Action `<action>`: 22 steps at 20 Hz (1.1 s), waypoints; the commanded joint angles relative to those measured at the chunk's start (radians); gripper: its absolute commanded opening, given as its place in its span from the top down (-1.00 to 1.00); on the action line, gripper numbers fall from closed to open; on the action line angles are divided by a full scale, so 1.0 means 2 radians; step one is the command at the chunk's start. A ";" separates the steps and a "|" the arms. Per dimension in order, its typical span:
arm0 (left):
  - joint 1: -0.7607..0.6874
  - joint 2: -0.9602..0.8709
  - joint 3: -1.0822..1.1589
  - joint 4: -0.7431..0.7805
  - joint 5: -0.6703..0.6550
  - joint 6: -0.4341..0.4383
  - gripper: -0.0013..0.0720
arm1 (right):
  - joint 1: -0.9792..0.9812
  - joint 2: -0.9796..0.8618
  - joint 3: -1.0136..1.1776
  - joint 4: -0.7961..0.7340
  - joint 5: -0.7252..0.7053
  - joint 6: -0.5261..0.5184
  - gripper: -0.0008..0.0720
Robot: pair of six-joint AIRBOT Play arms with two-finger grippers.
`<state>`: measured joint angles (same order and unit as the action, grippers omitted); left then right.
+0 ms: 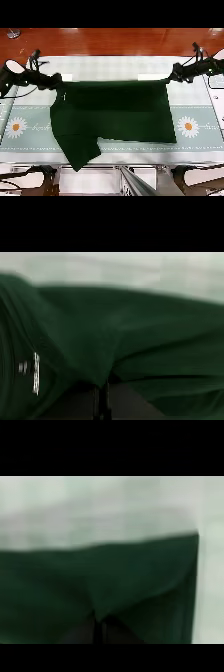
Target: Fold the shirts.
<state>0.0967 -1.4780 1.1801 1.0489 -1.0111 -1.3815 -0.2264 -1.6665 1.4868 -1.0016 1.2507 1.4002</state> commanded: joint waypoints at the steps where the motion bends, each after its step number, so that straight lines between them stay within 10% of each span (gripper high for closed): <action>1: 0.001 -0.003 -0.036 0.018 -0.071 0.018 0.88 | -0.001 -0.007 -0.028 -0.076 0.058 0.006 0.90; 3: 0.001 -0.010 -0.047 0.018 -0.058 0.017 0.72 | 0.009 -0.009 -0.066 -0.068 0.024 0.016 0.82; 5: 0.002 -0.014 -0.039 0.020 -0.067 -0.008 -0.93 | 0.021 -0.013 -0.080 -0.061 0.021 0.031 -0.78; 9: 0.042 0.013 0.002 0.045 -0.162 -0.024 -0.95 | -0.020 0.046 -0.065 -0.091 0.092 0.035 -0.74; 12: 0.093 0.097 -0.081 0.064 -0.159 -0.022 -0.95 | -0.069 0.178 -0.163 -0.098 0.015 0.035 -0.74; 16: 0.186 0.196 -0.271 0.037 -0.140 -0.020 -0.95 | -0.087 0.381 -0.416 0.030 -0.111 0.008 -0.74; 22: 0.209 0.251 -0.395 -0.064 -0.102 0.016 -0.95 | -0.087 0.497 -0.544 0.118 -0.082 -0.019 -0.74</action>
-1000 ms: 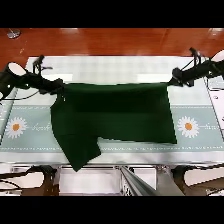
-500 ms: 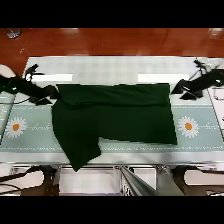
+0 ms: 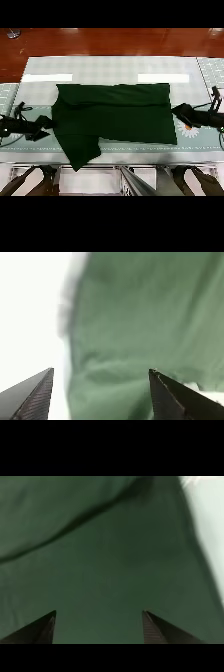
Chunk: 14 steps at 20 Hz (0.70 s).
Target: Fold the shirts.
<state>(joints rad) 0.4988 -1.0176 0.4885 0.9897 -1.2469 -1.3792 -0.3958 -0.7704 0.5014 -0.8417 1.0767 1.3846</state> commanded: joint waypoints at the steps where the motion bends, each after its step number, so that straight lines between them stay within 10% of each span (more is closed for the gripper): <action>1: 0.003 0.020 -0.053 -0.030 0.016 0.015 -0.95 | -0.002 0.049 -0.051 0.039 0.009 -0.012 -0.74; 10: -0.113 0.021 -0.093 -0.058 0.006 0.042 -0.93 | -0.105 0.043 0.006 -0.031 0.010 0.003 -0.74; 11: -0.123 0.021 -0.093 -0.058 0.008 0.045 -0.52 | -0.134 0.042 0.014 -0.084 0.023 0.027 -0.74; 12: -0.128 0.021 -0.093 -0.061 0.010 0.061 0.68 | -0.153 0.042 0.012 -0.135 0.043 0.056 -0.74; 14: -0.128 0.021 -0.092 -0.076 0.023 0.077 0.88 | -0.159 0.041 -0.014 -0.216 0.084 0.083 -0.74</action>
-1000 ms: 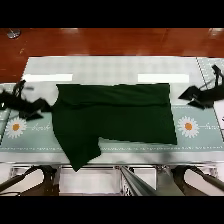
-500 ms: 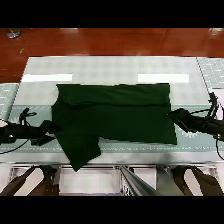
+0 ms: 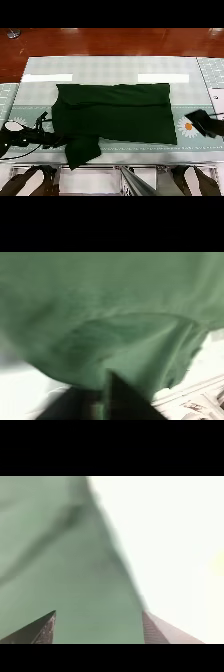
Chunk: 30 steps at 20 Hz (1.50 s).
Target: Fold the shirts.
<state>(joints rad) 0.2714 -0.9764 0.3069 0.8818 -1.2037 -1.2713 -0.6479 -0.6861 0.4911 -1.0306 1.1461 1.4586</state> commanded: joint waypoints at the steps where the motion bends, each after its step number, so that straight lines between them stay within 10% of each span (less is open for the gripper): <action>1: -0.014 0.000 -0.001 -0.025 0.006 0.024 0.88 | -0.032 -0.002 -0.027 -0.134 0.068 0.047 -0.74; 9: -0.014 0.000 -0.002 -0.027 0.009 0.024 0.88 | 0.045 -0.128 -0.055 -0.075 0.083 0.010 -0.74; 15: -0.014 0.000 -0.001 -0.028 0.010 0.024 0.88 | 0.088 -0.172 -0.054 0.073 -0.040 -0.039 -0.70; 18: -0.014 0.000 0.021 -0.028 0.013 0.025 0.88 | 0.102 -0.172 -0.028 0.095 -0.013 -0.085 0.90; 30: -0.046 -0.158 0.324 -0.073 0.144 0.011 0.88 | 0.174 -0.331 0.250 0.111 -0.056 -0.071 0.90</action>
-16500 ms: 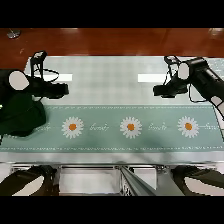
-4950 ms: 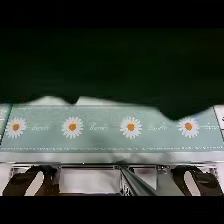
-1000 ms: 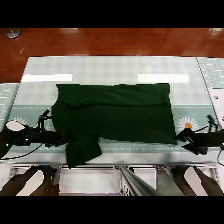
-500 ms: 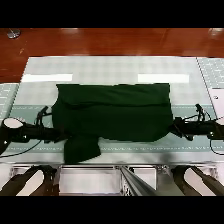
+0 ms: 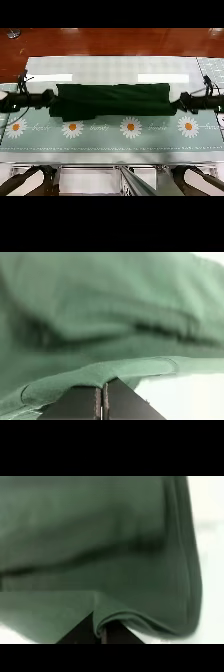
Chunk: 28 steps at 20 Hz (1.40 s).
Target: Fold the shirts.
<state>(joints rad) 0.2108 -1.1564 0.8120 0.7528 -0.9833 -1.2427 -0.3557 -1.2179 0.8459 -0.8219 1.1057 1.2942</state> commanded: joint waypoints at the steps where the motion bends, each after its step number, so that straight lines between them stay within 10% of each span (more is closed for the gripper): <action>1: -0.021 -0.100 0.100 -0.009 0.031 -0.004 0.88 | 0.033 -0.099 0.106 0.007 -0.035 0.019 0.90; 7: -0.034 -0.234 0.216 -0.010 0.011 -0.017 0.82 | 0.036 -0.223 0.221 0.039 -0.014 0.019 0.89; 8: -0.034 -0.242 0.222 -0.010 0.007 -0.017 -0.04 | 0.036 -0.233 0.225 0.048 -0.011 0.012 0.41; 9: -0.033 -0.248 0.230 -0.006 -0.003 -0.019 -0.94 | 0.035 -0.236 0.226 0.051 -0.009 0.007 -0.57; 12: -0.010 -0.243 0.273 0.073 -0.052 -0.078 -0.95 | -0.007 -0.233 0.241 0.025 0.024 0.000 -0.74; 16: 0.016 -0.209 0.287 0.135 -0.072 -0.096 -0.94 | -0.046 -0.235 0.224 -0.103 0.051 0.086 -0.74; 25: -0.031 -0.204 0.287 0.132 -0.059 -0.096 -0.94 | 0.044 -0.281 0.215 -0.011 0.058 0.059 -0.66; 27: -0.041 -0.204 0.287 0.130 -0.062 -0.096 -0.93 | 0.049 -0.280 0.225 -0.010 0.081 0.059 0.73; 28: -0.043 -0.204 0.288 0.127 -0.072 -0.095 -0.32 | 0.048 -0.276 0.232 -0.013 0.103 0.057 0.90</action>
<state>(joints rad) 0.1490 -1.5642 1.3861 1.0115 -1.1065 -1.4334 -0.2806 -1.7729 1.2888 -0.8738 1.2392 1.4132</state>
